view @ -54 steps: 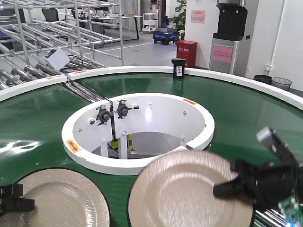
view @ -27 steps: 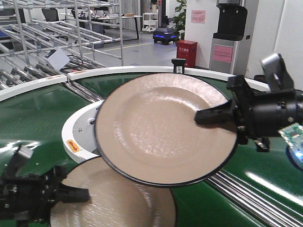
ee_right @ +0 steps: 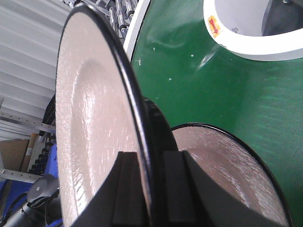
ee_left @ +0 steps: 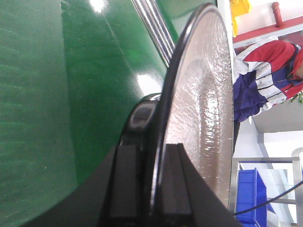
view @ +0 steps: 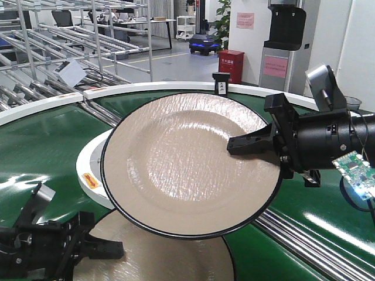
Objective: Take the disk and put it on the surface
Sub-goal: 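Lift the plate upright with both grippers off the conveyor, then hold the plate with both grippers while the base drives to the counter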
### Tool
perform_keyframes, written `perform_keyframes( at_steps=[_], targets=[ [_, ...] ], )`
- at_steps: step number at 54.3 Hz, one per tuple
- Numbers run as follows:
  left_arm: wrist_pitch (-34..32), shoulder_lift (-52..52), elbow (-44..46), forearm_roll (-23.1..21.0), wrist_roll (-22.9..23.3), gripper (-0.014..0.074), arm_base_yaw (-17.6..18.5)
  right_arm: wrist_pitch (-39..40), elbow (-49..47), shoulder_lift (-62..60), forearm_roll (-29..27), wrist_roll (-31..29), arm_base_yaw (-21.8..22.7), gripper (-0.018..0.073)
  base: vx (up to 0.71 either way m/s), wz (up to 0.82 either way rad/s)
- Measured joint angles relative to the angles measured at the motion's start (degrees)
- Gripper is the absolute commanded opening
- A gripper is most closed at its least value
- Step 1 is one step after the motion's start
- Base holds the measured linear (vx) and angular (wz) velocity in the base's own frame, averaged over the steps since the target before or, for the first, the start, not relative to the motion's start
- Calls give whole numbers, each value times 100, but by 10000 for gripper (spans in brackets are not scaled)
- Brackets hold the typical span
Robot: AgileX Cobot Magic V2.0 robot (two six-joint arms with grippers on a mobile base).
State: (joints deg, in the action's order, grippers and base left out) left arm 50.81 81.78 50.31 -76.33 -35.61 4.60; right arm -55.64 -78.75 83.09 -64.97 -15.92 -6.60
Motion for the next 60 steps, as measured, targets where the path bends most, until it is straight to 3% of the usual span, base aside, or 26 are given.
perform_keyframes(
  at_steps=[60],
  targets=[
    [-57, 0, 0, 0, 1, 1, 0, 0, 0, 0, 0, -7, 0, -8, -4, -2]
  ],
)
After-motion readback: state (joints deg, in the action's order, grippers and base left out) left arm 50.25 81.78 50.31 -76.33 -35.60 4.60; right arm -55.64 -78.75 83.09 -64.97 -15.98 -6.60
